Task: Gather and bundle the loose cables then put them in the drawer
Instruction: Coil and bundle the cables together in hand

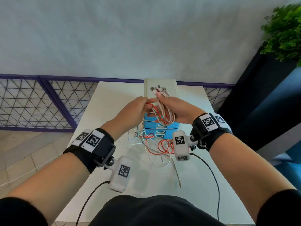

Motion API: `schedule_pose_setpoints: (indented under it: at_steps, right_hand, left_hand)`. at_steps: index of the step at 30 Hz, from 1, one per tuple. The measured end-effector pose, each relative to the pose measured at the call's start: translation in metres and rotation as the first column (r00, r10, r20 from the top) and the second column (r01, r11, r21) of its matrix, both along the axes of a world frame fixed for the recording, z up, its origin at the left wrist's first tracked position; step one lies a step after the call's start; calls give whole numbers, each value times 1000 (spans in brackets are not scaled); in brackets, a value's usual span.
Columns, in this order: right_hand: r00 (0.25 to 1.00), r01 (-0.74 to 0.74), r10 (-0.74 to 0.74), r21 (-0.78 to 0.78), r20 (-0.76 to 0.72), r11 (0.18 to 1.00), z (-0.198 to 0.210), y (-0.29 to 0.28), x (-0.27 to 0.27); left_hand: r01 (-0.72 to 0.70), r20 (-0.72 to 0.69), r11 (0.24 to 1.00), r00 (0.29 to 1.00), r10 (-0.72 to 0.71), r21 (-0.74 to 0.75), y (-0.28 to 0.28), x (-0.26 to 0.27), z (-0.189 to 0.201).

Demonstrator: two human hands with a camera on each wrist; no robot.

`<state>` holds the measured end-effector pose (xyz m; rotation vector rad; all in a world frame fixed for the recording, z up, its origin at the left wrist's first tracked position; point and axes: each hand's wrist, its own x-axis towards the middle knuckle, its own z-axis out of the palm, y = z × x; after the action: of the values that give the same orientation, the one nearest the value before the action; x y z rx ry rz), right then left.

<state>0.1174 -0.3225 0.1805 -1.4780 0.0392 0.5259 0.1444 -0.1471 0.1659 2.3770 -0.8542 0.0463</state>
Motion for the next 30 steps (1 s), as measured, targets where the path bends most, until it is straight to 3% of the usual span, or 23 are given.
schedule_pose_setpoints:
  at_steps: [5, 9, 11, 13, 15, 17, 19, 21, 26, 30]
  right_hand:
    - [990, -80, 92, 111, -108, 991, -4, 8, -4]
    - [987, -142, 148, 91, -64, 986, -6, 9, -10]
    - [987, -155, 158, 86, -32, 984, -7, 8, -12]
    - [985, -169, 171, 81, -26, 982, -8, 6, -11]
    - [989, -147, 149, 52, -26, 988, -8, 5, -10]
    - [994, -105, 105, 8, -6, 994, -4, 4, -8]
    - [997, -69, 71, -44, 35, 997, 0, 4, -5]
    - [997, -51, 57, -100, 59, 994, 2, 6, -4]
    - [994, 63, -56, -69, 95, 996, -3, 10, 2]
    - [976, 203, -204, 13, 79, 979, -1, -2, 7]
  left_hand:
    - [3, 9, 998, 1000, -3, 62, -6, -3, 4]
    - [54, -6, 996, 999, -53, 72, -3, 3, 4]
    - [42, -78, 999, 996, -41, 18, -3, 6, 6]
    - [-5, -249, 993, 968, -26, -121, -2, 8, 7]
    - [-92, -501, 955, 863, -64, -280, 2, 9, 7]
    - [-223, -712, 875, 680, -176, -429, 8, 11, 5]
    - [-297, -804, 819, 516, -294, -491, 14, 12, 3]
    - [-269, -835, 827, 414, -364, -494, 19, 14, 2]
    - [-133, -904, 935, 332, -271, -329, 31, 14, -1]
    - [-168, -884, 888, 277, -375, -429, 39, 11, -10]
